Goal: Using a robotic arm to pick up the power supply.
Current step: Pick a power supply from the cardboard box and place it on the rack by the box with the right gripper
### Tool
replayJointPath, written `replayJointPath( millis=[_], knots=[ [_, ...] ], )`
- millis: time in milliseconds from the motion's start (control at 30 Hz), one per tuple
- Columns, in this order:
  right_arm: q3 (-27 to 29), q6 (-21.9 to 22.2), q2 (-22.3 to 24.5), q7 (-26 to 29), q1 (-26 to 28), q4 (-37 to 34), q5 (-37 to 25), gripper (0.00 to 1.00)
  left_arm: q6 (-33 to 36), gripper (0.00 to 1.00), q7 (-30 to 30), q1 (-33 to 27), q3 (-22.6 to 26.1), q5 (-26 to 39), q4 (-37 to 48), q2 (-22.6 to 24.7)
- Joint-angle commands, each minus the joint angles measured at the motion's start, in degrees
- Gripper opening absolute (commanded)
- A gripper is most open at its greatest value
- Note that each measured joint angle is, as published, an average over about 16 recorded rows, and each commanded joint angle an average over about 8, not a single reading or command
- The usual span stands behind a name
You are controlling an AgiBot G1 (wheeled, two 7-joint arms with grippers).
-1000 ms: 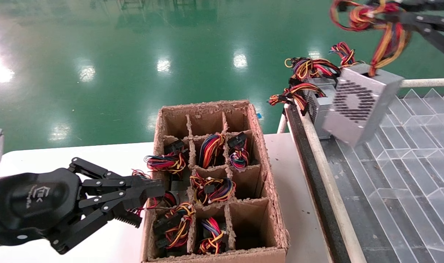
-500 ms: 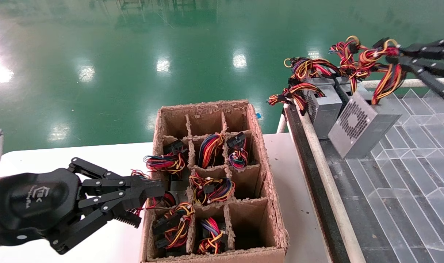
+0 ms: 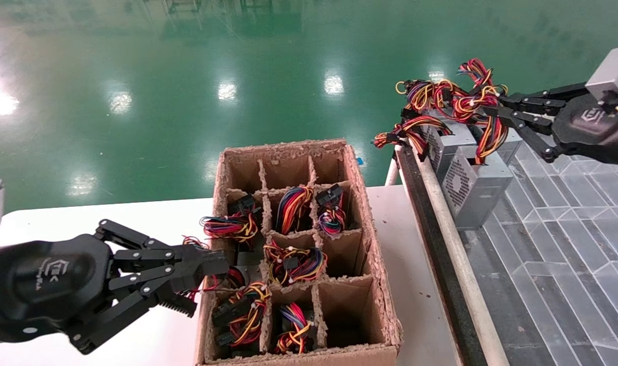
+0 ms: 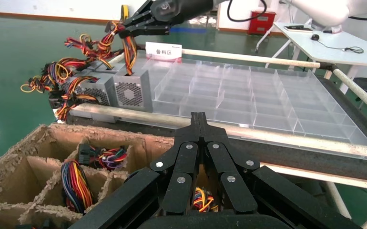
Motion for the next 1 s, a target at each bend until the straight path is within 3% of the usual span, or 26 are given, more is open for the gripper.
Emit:
replayJointPath(
  millis=[33, 200, 267, 467, 533, 833, 1000],
  knots=[
    [-0.1, 0.7, -0.8, -0.2, -0.3, -0.7, -0.1, 0.00, 0.0, 0.00, 0.0, 0.0, 0.0, 0.0, 0.0, 0.0],
    [-0.9, 0.4, -2.2, -0.7, -0.2, -2.6, -0.6, 0.00, 0.0, 0.00, 0.0, 0.0, 0.0, 0.0, 0.0, 0.0],
    [-1.0, 0.0, -2.5, -1.0, -0.1, -3.4, -0.5, 0.07, 0.0, 0.00, 0.0, 0.0, 0.0, 0.0, 0.0, 0.0],
    [-1.5, -1.7, -3.2, -2.0, 0.6, -5.6, -0.2, 0.82, 0.0, 0.00, 0.0, 0.0, 0.0, 0.0, 0.0, 0.0],
    [-1.5, -2.2, -3.3, -2.3, 1.0, -6.1, -0.2, 1.00, 0.0, 0.00, 0.0, 0.0, 0.0, 0.0, 0.0, 0.0],
    [-1.6, -3.3, -3.2, -2.6, 1.9, -6.1, 0.0, 1.00, 0.0, 0.00, 0.0, 0.0, 0.0, 0.0, 0.0, 0.0],
    [-0.3, -4.6, -2.6, -1.5, 1.4, -5.5, 3.0, 1.00, 0.0, 0.00, 0.0, 0.0, 0.0, 0.0, 0.0, 0.0]
  ],
)
